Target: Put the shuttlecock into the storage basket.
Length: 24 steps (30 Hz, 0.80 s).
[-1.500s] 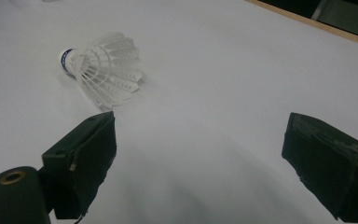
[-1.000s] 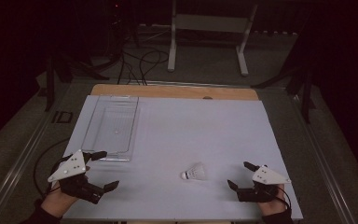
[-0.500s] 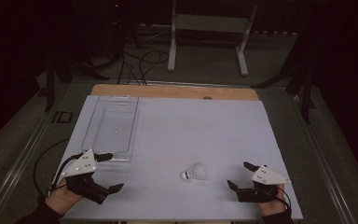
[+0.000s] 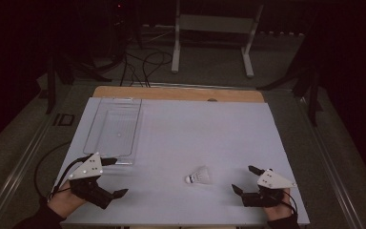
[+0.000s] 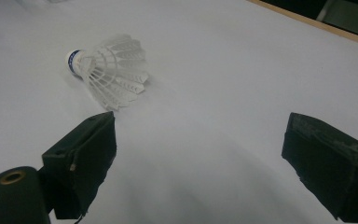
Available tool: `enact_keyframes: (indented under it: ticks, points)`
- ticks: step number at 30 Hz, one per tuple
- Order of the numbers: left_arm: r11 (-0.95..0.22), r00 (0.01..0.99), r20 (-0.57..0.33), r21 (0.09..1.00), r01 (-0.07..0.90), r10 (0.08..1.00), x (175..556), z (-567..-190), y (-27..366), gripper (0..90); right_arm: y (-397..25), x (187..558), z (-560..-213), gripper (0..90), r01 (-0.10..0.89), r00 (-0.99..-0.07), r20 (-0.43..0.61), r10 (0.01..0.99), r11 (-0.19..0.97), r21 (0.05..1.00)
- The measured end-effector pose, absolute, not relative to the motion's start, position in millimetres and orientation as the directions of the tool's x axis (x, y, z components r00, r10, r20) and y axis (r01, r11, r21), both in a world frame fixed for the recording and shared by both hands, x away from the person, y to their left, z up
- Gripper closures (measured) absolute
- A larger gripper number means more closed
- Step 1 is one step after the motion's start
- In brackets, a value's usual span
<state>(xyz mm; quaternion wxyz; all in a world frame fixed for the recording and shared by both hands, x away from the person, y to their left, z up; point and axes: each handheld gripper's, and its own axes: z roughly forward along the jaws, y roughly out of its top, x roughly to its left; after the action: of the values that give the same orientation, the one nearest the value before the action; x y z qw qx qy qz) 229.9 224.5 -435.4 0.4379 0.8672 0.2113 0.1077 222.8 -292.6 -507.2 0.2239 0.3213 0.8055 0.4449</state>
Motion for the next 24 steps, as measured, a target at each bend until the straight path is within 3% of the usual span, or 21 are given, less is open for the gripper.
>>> enact_keyframes:
  ticks: [24]
  points:
    - [-0.670,0.929,-0.020,0.687,0.280,0.368,237,-438,201,0.1,-292,223,-507,9.9,0.317,-0.695,-0.073,0.715,0.396,0.862]
